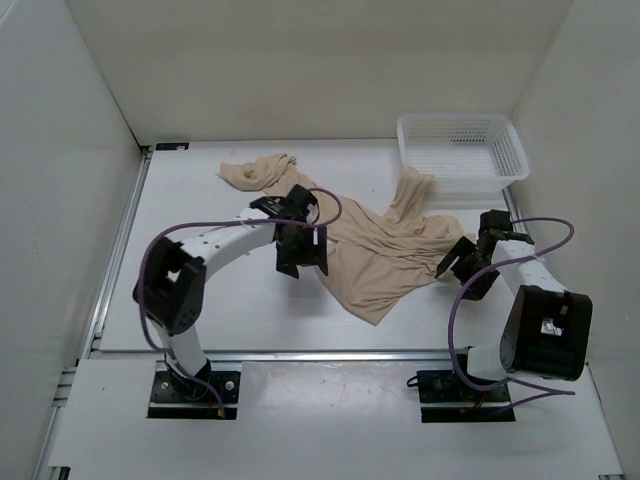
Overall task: Fold and stack the trousers
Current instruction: Flatten the trousers out
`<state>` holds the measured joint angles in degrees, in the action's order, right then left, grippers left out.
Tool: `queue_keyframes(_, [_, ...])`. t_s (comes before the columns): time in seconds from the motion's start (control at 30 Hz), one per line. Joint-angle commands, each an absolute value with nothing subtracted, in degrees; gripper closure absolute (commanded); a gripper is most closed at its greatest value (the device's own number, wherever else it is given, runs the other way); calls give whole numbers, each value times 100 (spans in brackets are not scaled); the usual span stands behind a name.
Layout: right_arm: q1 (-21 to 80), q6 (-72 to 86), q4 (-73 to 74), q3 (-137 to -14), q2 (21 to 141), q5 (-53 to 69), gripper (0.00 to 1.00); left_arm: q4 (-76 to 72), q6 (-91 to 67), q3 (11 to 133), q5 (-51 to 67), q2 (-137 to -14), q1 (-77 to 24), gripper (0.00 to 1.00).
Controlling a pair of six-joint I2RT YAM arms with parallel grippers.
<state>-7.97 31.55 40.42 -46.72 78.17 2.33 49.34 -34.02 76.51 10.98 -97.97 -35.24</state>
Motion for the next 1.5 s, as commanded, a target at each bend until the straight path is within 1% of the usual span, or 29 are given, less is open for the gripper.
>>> queue_keyframes(0.0, [-844,3217,3183,-4702,7910,765,16,4580,-4025,7585,967,-10149,-3893,9])
queue_keyframes(0.03, [-844,3217,3121,-4702,7988,765,14,4518,-4086,7585,967,-10264,-3954,4])
queue_keyframes(0.17, [-844,3217,2796,-4869,8672,852,12,4290,-4341,7821,1028,-10801,-4305,0])
queue_keyframes(0.27, [-844,3278,2541,-5027,9087,853,23,4201,-4403,8181,1028,-11179,-4473,0])
queue_keyframes(0.3, [-844,3278,2479,-5158,9175,800,36,4201,-4403,8278,1028,-11371,-4474,2])
queue_keyframes(0.37, [-844,3278,2479,-5255,9360,721,50,4201,-4464,8515,1028,-11522,-4553,9])
queue_keyframes(0.4, [-844,3278,2479,-5317,9360,721,57,4201,-4465,8569,1028,-11636,-4605,27])
queue_keyframes(0.43, [-844,3278,2479,-5439,9421,721,75,4201,-4465,8630,1028,-11689,-4605,42])
queue_keyframes(0.47, [-844,3278,2531,-5527,9422,799,85,4201,-4387,8753,976,-11689,-4605,63])
queue_keyframes(0.5, [-844,3278,2627,-5615,9274,861,95,4201,-4334,8754,976,-11689,-4545,89])
queue_keyframes(0.53, [-844,3278,2776,-5764,9142,922,100,4201,-4333,8754,976,-11542,-4492,90])
queue_keyframes(0.6, [-844,3226,2952,-5923,8565,923,100,4253,-4202,8684,757,-11208,-4220,90])
queue_keyframes(0.67, [-791,3173,3338,-6344,8184,923,100,4376,-4123,8631,563,-10532,-3956,90])
queue_keyframes(0.7, [-791,3173,3496,-6537,7861,923,100,4560,-4009,8631,423,-10286,-3624,90])
queue_keyframes(0.73, [-791,3103,3794,-6983,7718,1019,100,4657,-3947,8631,361,-9761,-3447,90])
queue_keyframes(0.83, [-686,3032,4147,-7662,7234,1160,100,4956,-3736,8753,71,-8854,-2832,90])
queue_keyframes(0.87, [-616,2971,4314,-8125,7077,1160,100,5079,-3674,8858,-8,-8294,-2691,90])
queue_keyframes(0.9, [-546,2919,4420,-8373,7023,1212,100,5184,-3596,8990,-174,-8036,-2428,90])
queue_keyframes(0.93, [-475,2918,4534,-8637,7022,1265,100,5264,-3516,9374,-237,-7642,-2313,90])
queue_keyframes(0.97, [-475,2866,4718,-9153,6962,1344,100,5595,-3463,9665,-298,-7499,-2207,90])
queue_keyframes(1.0, [-414,2865,4833,-9402,6961,1345,100,5764,-3358,9999,-447,-7393,-2128,90])
queue_keyframes(1.03, [-413,2865,4912,-9613,6865,1345,100,5922,-3357,10733,-518,-7322,-2127,90])
queue_keyframes(1.1, [-413,2917,4913,-9956,6610,1100,100,6152,-3357,11440,-458,-7321,-2127,90])
queue_keyframes(1.13, [-413,2918,4913,-10028,6531,1038,100,6074,-3357,11878,-248,-7321,-2266,90])
queue_keyframes(1.27, [-413,2979,4966,-10222,6416,923,100,5783,-3357,12462,149,-7803,-2610,90])
queue_keyframes(1.37, [-413,3032,4914,-9906,6670,774,100,5661,-3297,12717,149,-8690,-2715,90])
queue_keyframes(1.4, [-413,3084,4756,-9653,6758,669,100,5660,-3296,12883,149,-9241,-2716,90])
queue_keyframes(1.43, [-413,3085,4685,-9546,6863,598,100,5660,-3218,13041,149,-9533,-2716,90])
queue_keyframes(1.47, [-413,3085,4598,-9432,7134,528,100,5660,-3060,13365,323,-9832,-2638,82])
